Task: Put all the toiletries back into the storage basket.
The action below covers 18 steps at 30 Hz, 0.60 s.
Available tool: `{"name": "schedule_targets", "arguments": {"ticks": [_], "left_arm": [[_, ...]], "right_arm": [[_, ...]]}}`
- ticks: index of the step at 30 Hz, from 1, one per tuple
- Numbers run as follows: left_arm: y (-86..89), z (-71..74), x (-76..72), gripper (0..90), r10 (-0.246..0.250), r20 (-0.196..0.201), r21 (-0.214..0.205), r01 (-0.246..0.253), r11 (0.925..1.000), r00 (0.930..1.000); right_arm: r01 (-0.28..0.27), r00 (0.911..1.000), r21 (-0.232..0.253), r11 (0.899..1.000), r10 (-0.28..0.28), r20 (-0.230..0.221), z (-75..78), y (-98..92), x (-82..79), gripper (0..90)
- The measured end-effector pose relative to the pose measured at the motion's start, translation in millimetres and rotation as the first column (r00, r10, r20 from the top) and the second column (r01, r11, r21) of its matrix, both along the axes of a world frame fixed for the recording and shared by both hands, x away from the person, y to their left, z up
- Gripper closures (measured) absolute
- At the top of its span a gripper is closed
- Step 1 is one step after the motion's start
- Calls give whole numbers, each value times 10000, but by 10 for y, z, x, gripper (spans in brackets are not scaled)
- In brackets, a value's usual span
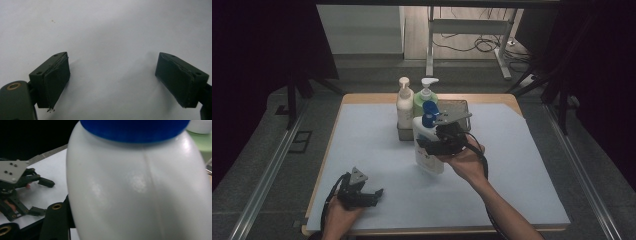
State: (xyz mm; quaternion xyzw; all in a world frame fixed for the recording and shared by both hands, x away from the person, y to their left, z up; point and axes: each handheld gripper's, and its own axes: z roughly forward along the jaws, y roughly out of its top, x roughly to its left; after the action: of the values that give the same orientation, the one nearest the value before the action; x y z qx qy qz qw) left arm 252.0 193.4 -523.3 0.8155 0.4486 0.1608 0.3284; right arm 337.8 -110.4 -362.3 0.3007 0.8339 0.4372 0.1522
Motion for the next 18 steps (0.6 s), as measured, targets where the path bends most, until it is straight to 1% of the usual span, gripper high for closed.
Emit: {"name": "schedule_targets", "arguments": {"ticks": [8,18], "left_arm": [[-2,-2,-1,123,11,9,-28,-11,10000,10000],[-2,-2,-1,122,14,16,-27,-14,10000,10000]], "right_arm": [[646,9979,-3,9979,-646,47,70,-253,46,398],[1400,9900,-24,9902,-1399,185,155,-524,134,398]]}}
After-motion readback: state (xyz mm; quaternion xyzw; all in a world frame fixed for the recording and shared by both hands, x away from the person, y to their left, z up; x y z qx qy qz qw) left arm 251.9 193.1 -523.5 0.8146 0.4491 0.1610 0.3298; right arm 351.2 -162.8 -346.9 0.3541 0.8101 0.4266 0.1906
